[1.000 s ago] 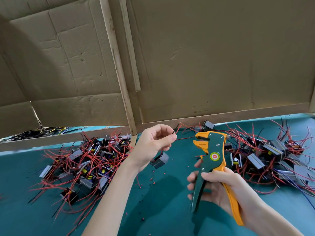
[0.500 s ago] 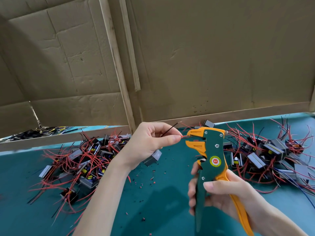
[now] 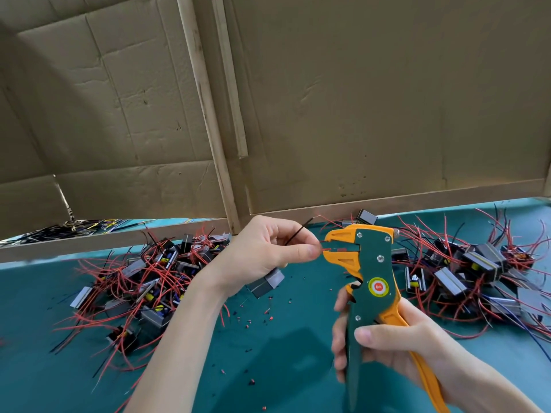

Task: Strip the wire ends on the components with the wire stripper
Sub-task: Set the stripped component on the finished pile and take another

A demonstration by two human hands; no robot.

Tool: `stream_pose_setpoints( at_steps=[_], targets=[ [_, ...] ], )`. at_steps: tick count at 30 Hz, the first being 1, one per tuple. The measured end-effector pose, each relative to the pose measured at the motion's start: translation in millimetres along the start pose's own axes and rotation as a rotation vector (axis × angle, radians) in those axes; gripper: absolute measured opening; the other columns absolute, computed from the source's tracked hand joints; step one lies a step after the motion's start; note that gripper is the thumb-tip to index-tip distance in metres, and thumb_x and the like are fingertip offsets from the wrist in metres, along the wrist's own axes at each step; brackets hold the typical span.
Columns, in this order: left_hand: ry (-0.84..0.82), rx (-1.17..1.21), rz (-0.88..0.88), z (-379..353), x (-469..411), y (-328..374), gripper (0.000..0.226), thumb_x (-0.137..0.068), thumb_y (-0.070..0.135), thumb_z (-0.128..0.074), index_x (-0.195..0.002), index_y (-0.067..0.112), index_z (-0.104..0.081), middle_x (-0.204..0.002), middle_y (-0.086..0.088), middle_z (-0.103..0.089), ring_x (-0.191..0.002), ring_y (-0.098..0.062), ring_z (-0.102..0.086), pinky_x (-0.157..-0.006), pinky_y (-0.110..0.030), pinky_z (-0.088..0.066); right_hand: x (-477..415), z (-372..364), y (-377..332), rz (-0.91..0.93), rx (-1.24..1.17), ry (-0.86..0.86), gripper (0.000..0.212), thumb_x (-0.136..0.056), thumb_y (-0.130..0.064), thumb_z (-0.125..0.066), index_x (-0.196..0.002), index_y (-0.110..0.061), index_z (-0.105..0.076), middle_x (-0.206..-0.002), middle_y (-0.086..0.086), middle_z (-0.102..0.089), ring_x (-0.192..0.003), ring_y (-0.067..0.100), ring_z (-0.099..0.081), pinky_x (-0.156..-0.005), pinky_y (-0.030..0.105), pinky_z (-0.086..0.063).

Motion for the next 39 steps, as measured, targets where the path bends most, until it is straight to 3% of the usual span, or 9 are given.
stream_pose_setpoints(
  at_steps=[5,10,13,20,26,31,34,36,39],
  targets=[
    [-0.031,-0.015,0.006,3,2,0,0.008,-0.084,0.006,-0.07,-0.079,0.012,-0.071,-0.061,0.016,-0.063,-0.055,0.006,-0.054,-0.056,-0.002,-0.039,3,0,-3,-0.038,0.123,0.012,0.032,-0.07,-0.018,-0.085,-0.093,-0.004,-0.069,-0.09,0.034,-0.066,-0.079,0.043,-0.067,-0.072,0.048,-0.054],
    [-0.051,-0.052,0.023,2,2,0,0.01,-0.086,0.008,-0.069,-0.078,0.013,-0.07,-0.052,0.018,-0.057,-0.042,0.004,-0.043,-0.046,-0.002,-0.031,3,3,-3,-0.071,0.179,0.042,0.034,-0.065,-0.023,-0.09,-0.087,-0.009,-0.069,-0.088,0.035,-0.066,-0.08,0.044,-0.067,-0.073,0.047,-0.054],
    [-0.049,-0.086,0.047,4,1,-3,0.013,-0.085,0.015,-0.072,-0.073,0.021,-0.071,-0.052,0.016,-0.054,-0.045,-0.001,-0.032,-0.045,-0.008,-0.029,4,7,-1,-0.07,0.221,0.077,0.039,-0.064,-0.023,-0.091,-0.089,-0.005,-0.066,-0.084,0.035,-0.065,-0.078,0.045,-0.065,-0.073,0.047,-0.054],
    [-0.072,-0.089,0.046,5,-2,-9,0.015,-0.084,0.013,-0.072,-0.072,0.023,-0.072,-0.059,0.013,-0.059,-0.059,-0.011,-0.039,-0.052,-0.012,-0.032,4,7,-1,-0.067,0.288,0.059,0.037,-0.067,-0.029,-0.089,-0.086,-0.007,-0.065,-0.08,0.031,-0.066,-0.071,0.042,-0.065,-0.07,0.042,-0.053],
    [-0.121,-0.098,0.039,8,-1,-10,0.01,-0.084,0.005,-0.071,-0.077,0.013,-0.07,-0.056,0.015,-0.059,-0.05,0.005,-0.046,-0.052,-0.005,-0.035,3,6,-1,-0.093,0.321,0.089,0.036,-0.064,-0.035,-0.09,-0.079,-0.013,-0.066,-0.07,0.025,-0.064,-0.062,0.038,-0.062,-0.064,0.042,-0.053],
    [-0.091,-0.041,0.062,12,-2,-17,0.015,-0.081,0.012,-0.074,-0.076,0.021,-0.063,-0.072,-0.002,-0.058,-0.064,-0.013,-0.045,-0.058,-0.022,-0.038,-2,-1,9,-0.111,0.272,0.133,0.043,-0.055,-0.038,-0.092,-0.065,-0.009,-0.063,-0.055,0.023,-0.058,-0.044,0.03,-0.058,-0.051,0.037,-0.052],
    [-0.1,0.086,0.072,11,-3,-24,0.019,-0.085,0.023,-0.067,-0.079,0.018,-0.05,-0.077,-0.003,-0.063,-0.056,-0.01,-0.038,-0.055,-0.019,-0.032,-5,-7,18,-0.097,0.233,0.251,0.04,-0.053,-0.036,-0.086,-0.054,-0.008,-0.056,-0.046,0.019,-0.051,-0.035,0.026,-0.051,-0.043,0.031,-0.047],
    [-0.124,0.211,0.098,9,-4,-32,0.018,-0.088,0.027,-0.058,-0.084,0.015,-0.045,-0.09,-0.006,-0.071,-0.058,-0.012,-0.028,-0.057,-0.02,-0.029,-6,-6,21,-0.089,0.267,0.346,0.045,-0.05,-0.04,-0.081,-0.046,-0.008,-0.05,-0.042,0.017,-0.045,-0.031,0.024,-0.045,-0.038,0.026,-0.042],
    [-0.139,0.342,0.125,4,-8,-43,0.013,-0.089,0.023,-0.051,-0.087,0.013,-0.043,-0.095,-0.011,-0.072,-0.062,-0.012,-0.029,-0.059,-0.019,-0.031,-6,-4,18,-0.104,0.194,0.336,0.041,-0.043,-0.035,-0.086,-0.05,-0.006,-0.057,-0.048,0.02,-0.049,-0.036,0.028,-0.05,-0.04,0.031,-0.046]
  ],
)
Point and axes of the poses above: each hand's wrist, its own x-axis away from the middle knuckle, its own z-axis out of the back of the hand, y = z × x, the point moved 1 cm from there along -x, towards the middle knuckle
